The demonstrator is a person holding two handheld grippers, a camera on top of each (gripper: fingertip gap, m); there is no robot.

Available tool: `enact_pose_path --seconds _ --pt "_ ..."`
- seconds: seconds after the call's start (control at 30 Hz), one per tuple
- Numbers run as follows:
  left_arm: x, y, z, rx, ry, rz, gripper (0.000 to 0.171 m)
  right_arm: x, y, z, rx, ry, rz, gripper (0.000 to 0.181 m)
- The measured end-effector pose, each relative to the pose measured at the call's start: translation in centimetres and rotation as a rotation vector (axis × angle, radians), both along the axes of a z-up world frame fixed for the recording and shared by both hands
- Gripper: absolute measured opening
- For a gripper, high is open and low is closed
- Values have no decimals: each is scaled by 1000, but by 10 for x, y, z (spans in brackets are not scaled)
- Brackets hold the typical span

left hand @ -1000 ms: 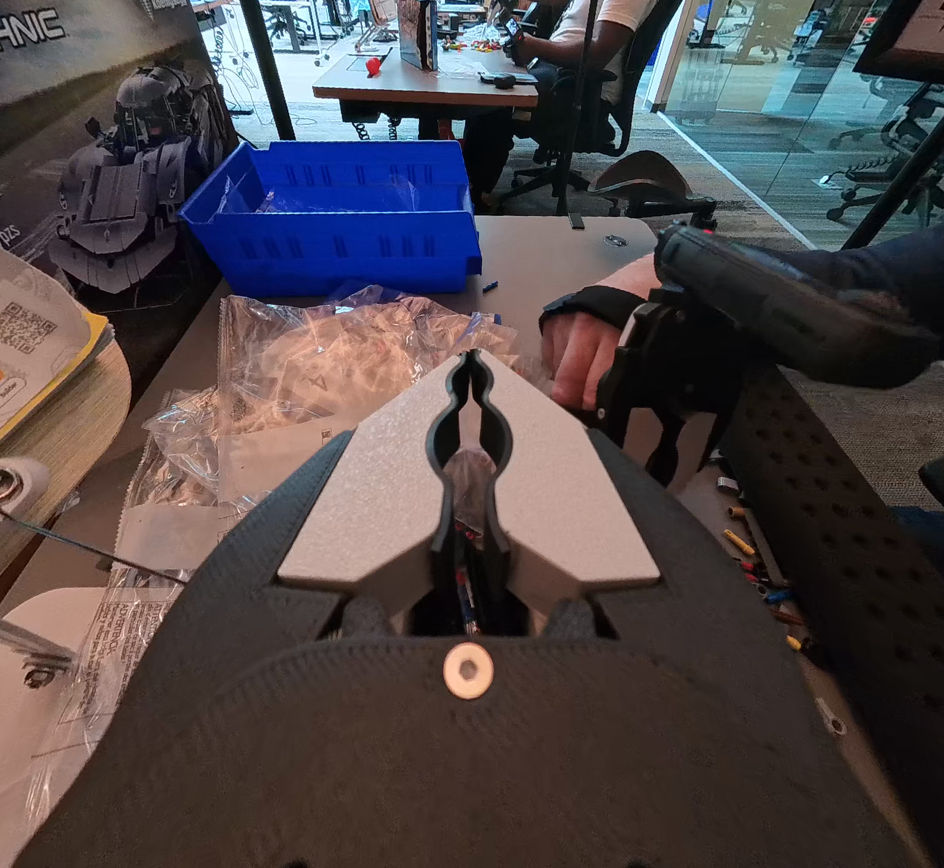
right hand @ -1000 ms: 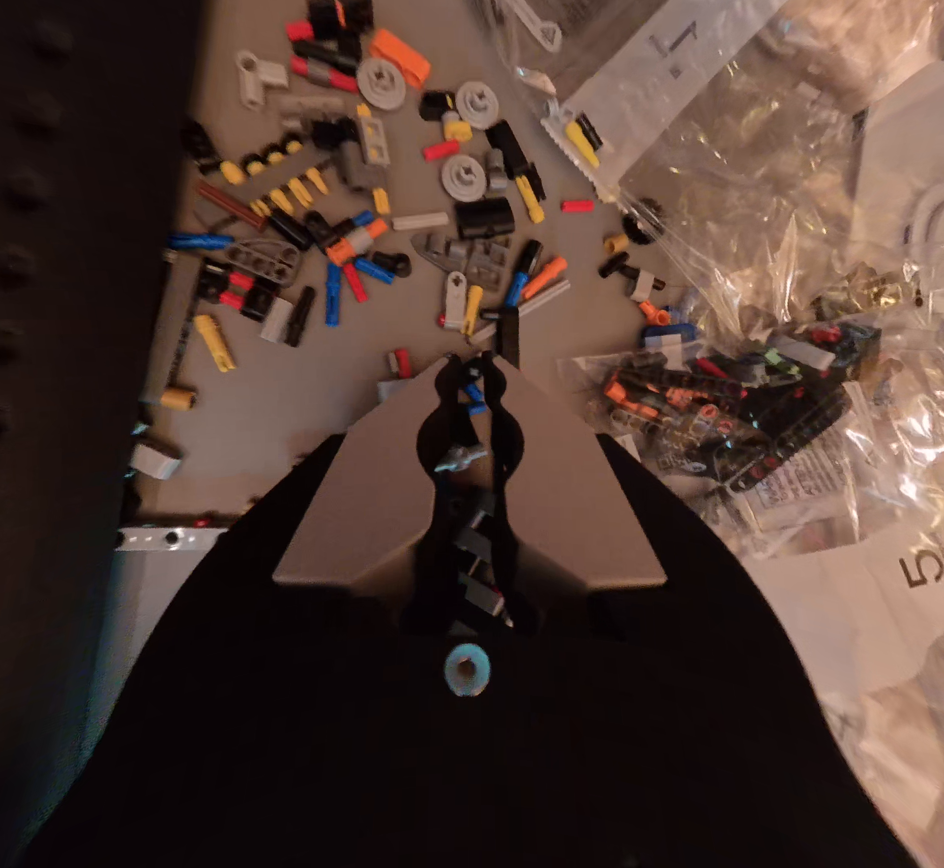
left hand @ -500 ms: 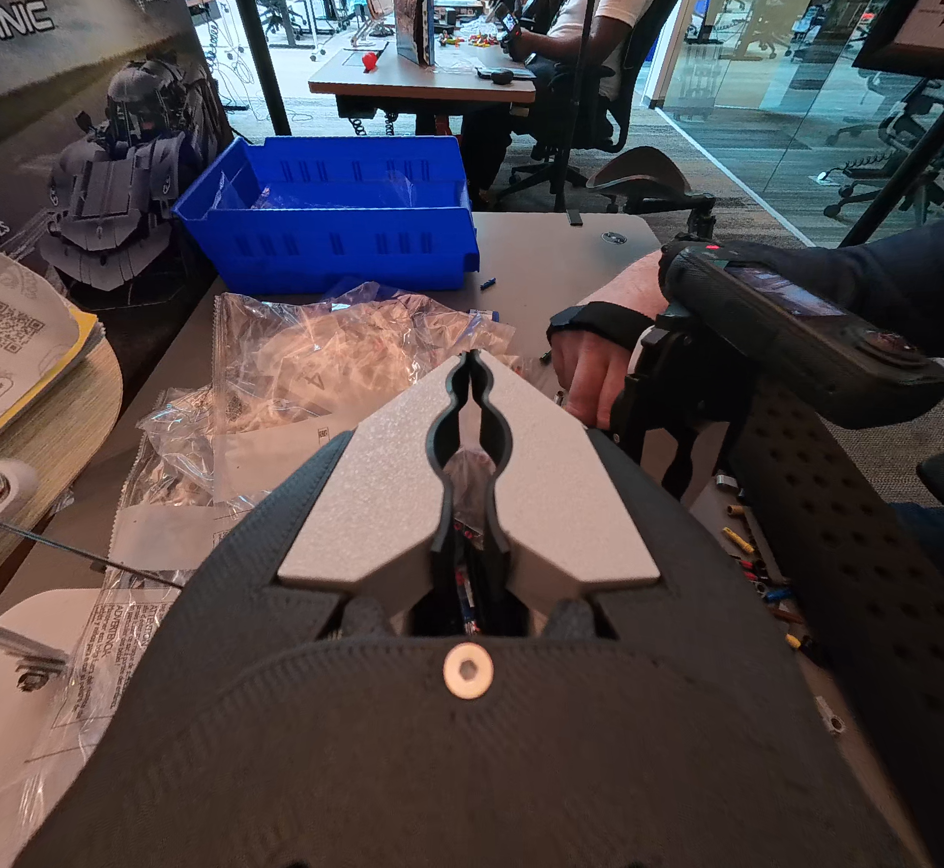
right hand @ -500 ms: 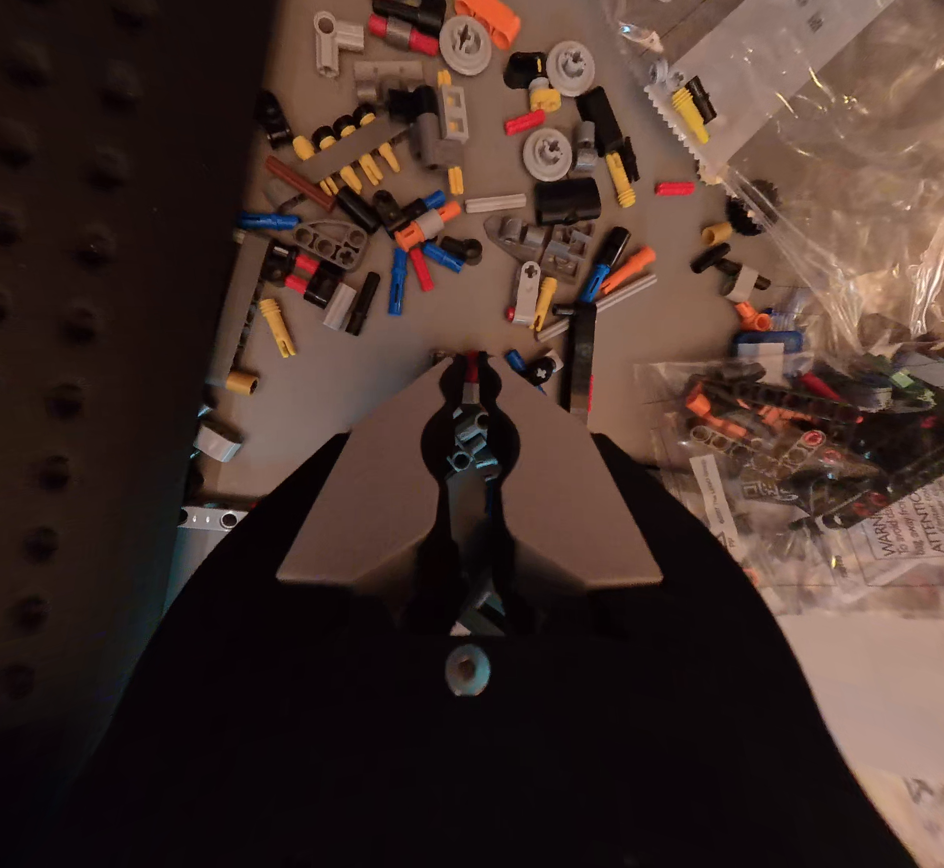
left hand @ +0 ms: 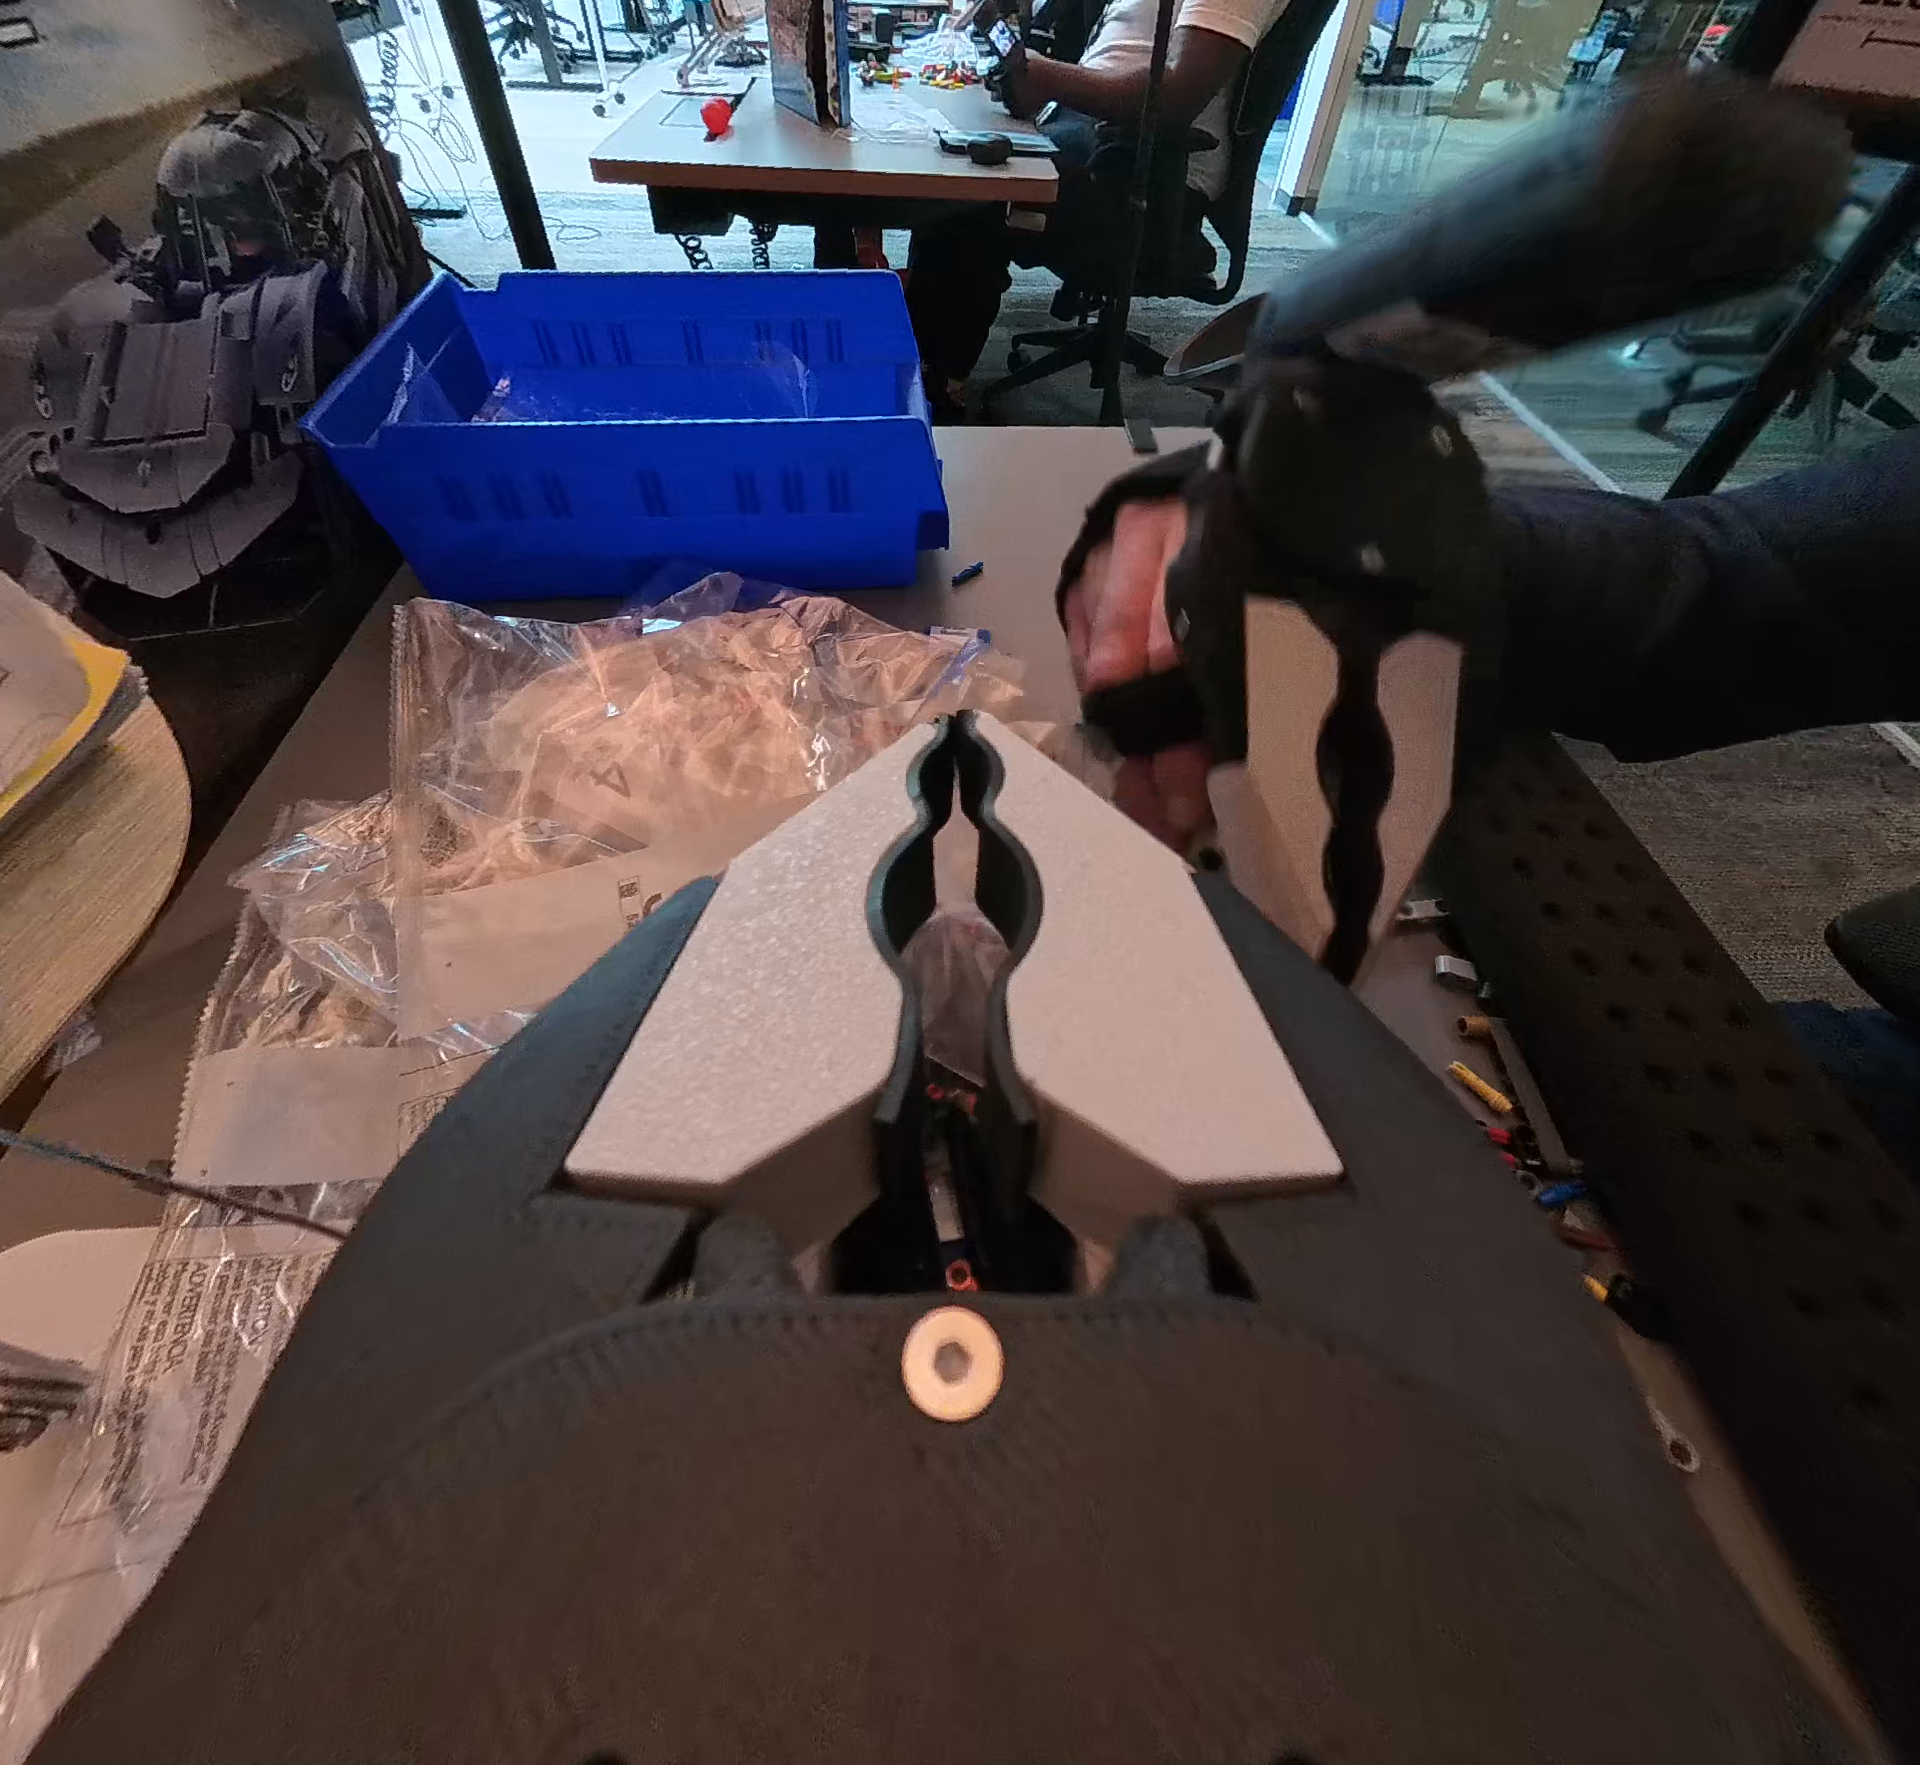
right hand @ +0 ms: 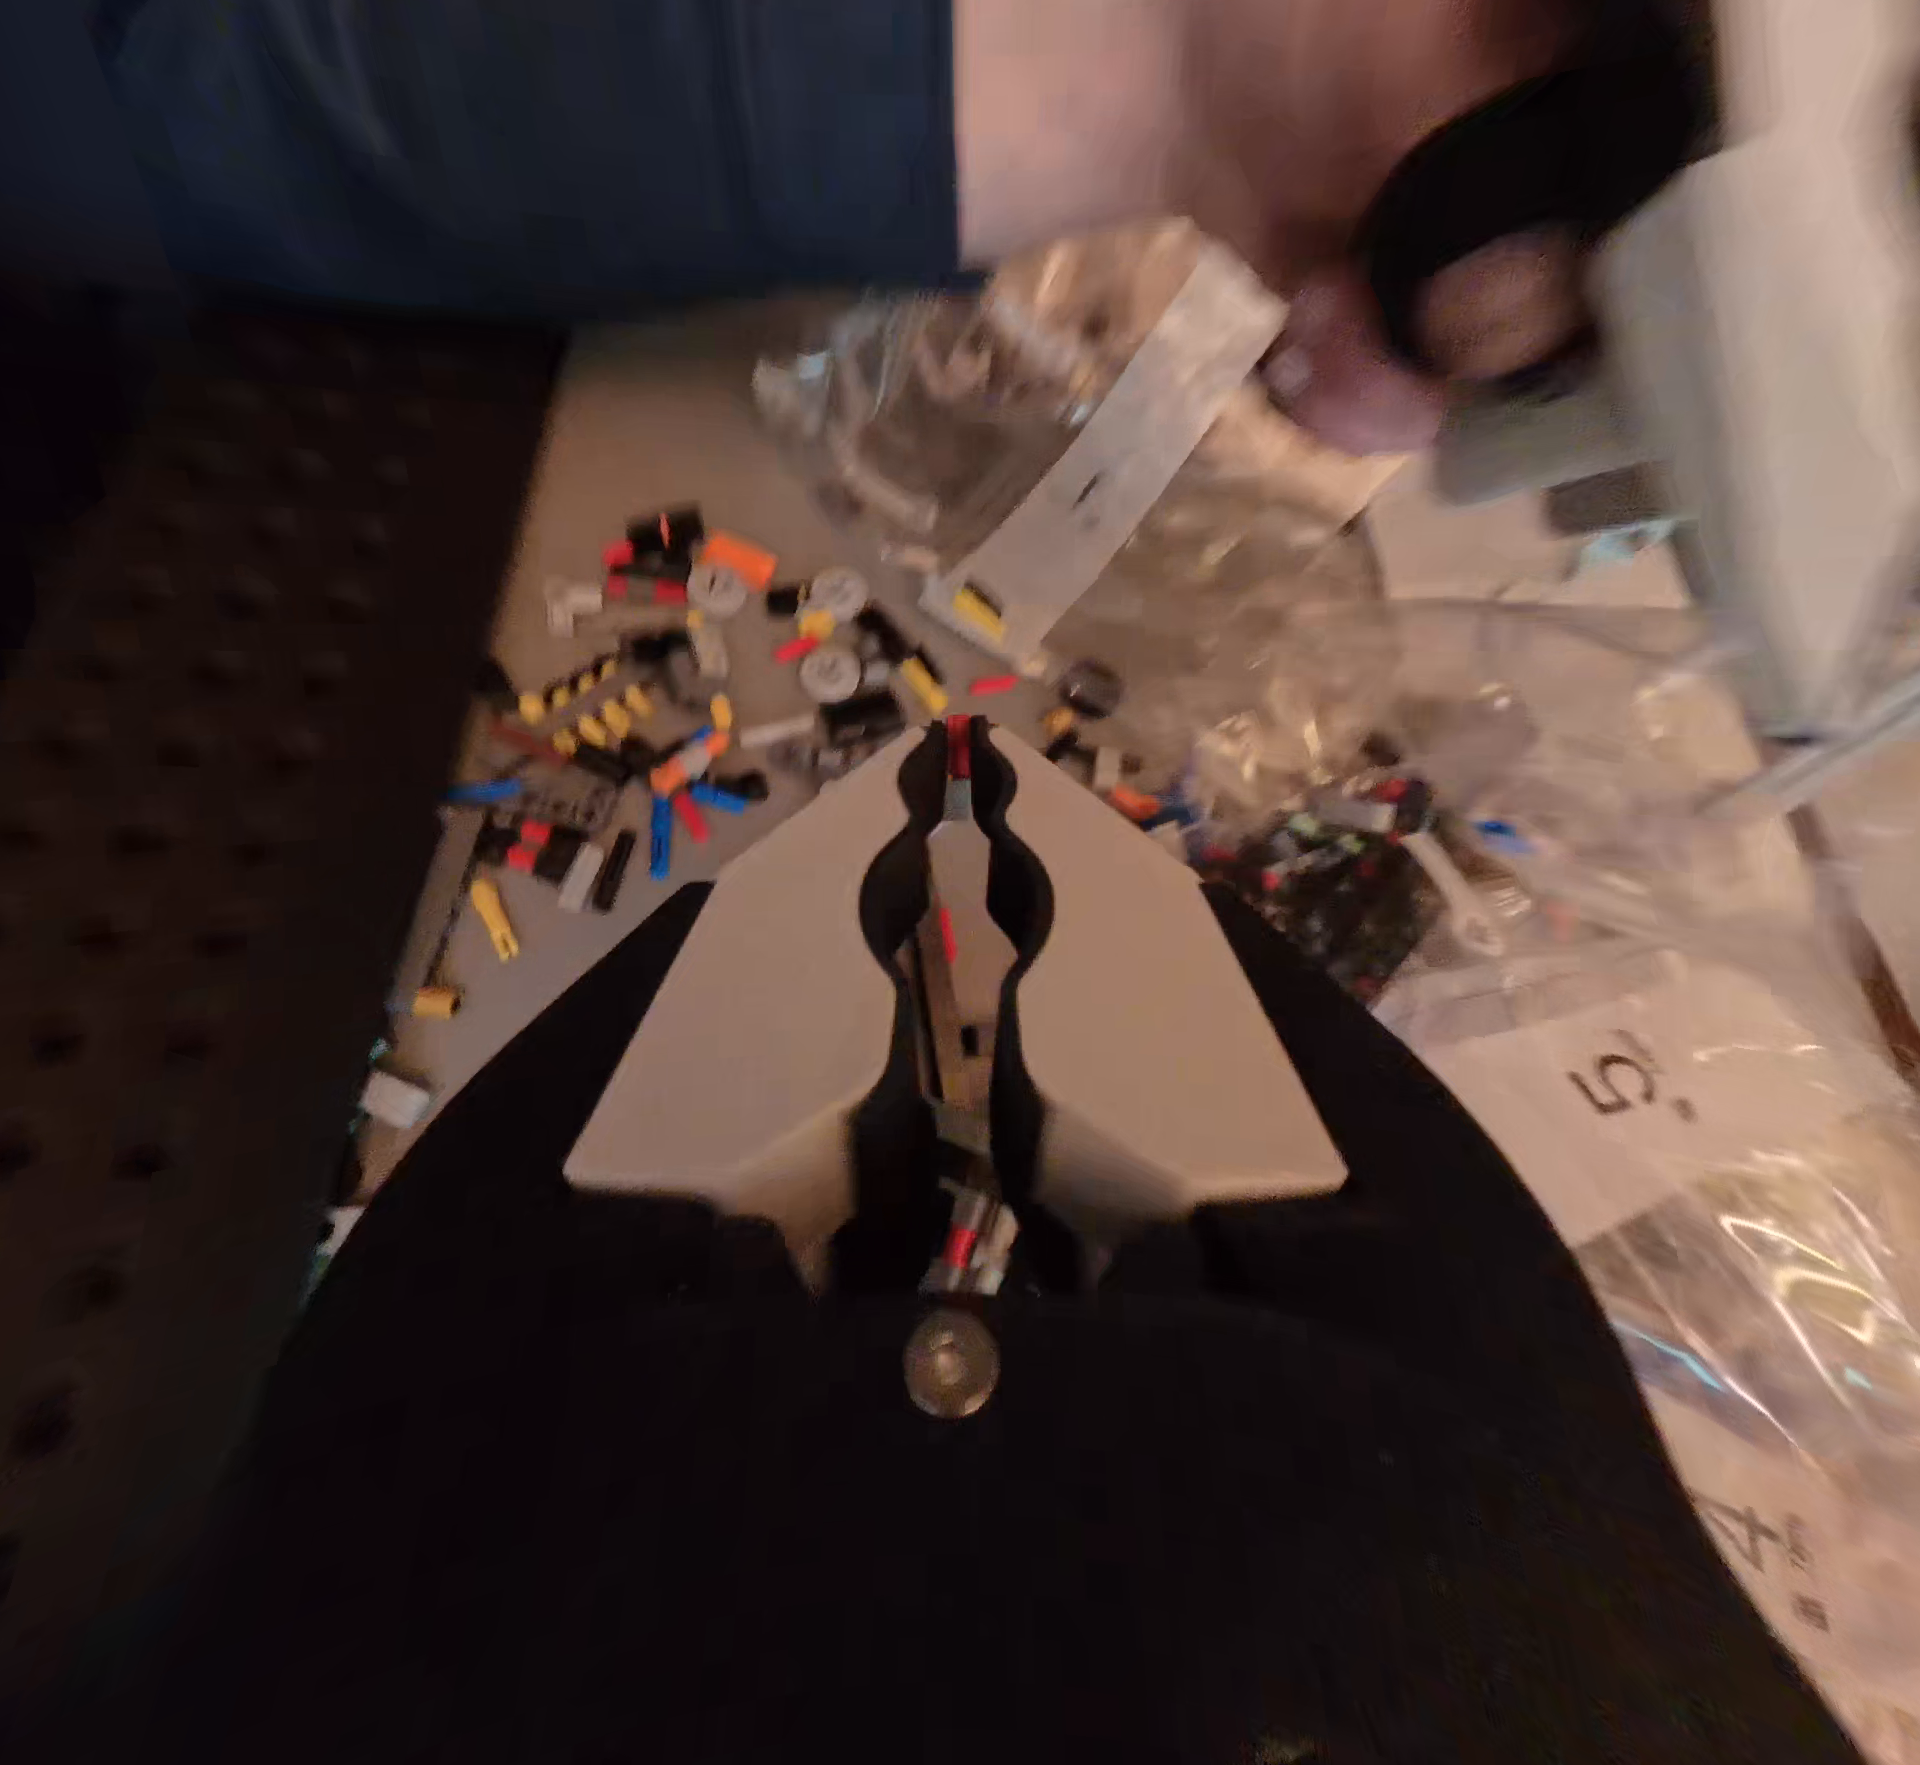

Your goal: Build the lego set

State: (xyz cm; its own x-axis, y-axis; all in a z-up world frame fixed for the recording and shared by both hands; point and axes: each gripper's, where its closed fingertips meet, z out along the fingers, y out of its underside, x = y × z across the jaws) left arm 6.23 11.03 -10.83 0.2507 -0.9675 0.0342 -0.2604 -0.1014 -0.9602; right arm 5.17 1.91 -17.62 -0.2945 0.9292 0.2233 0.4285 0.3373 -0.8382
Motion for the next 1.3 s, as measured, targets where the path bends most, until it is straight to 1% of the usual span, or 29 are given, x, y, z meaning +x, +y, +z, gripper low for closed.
enact_pose_path --seconds 0.07,0.17,0.33,0.43,0.57,0.77,1.0,1.17,1.3 --pt "3 -2 -1 -5 1 -13 0 3 9 25 -70 125 -32 0" --pt "8 -5 -6 -17 13 -39 0 10 21 47 -163 238 -66 1" --pt "16 -11 -14 -35 36 -82 0 21 47 72 -171 389 -175 1" --pt "20 -14 -16 -40 36 -99 0 27 58 81 -136 440 -233 1" --pt "24 -17 -17 -43 33 -119 0 27 63 81 -135 451 -255 1" --pt "24 -18 -18 -48 38 -126 0 28 64 77 -165 440 -250 1" --pt "23 -21 -28 -67 86 -141 0 25 66 64 -150 374 -262 1" --pt "22 -21 -22 -64 54 -144 0 21 65 56 -111 336 -268 1" --pt "21 -20 -19 -62 33 -139 0 21 64 57 -106 340 -265 1"
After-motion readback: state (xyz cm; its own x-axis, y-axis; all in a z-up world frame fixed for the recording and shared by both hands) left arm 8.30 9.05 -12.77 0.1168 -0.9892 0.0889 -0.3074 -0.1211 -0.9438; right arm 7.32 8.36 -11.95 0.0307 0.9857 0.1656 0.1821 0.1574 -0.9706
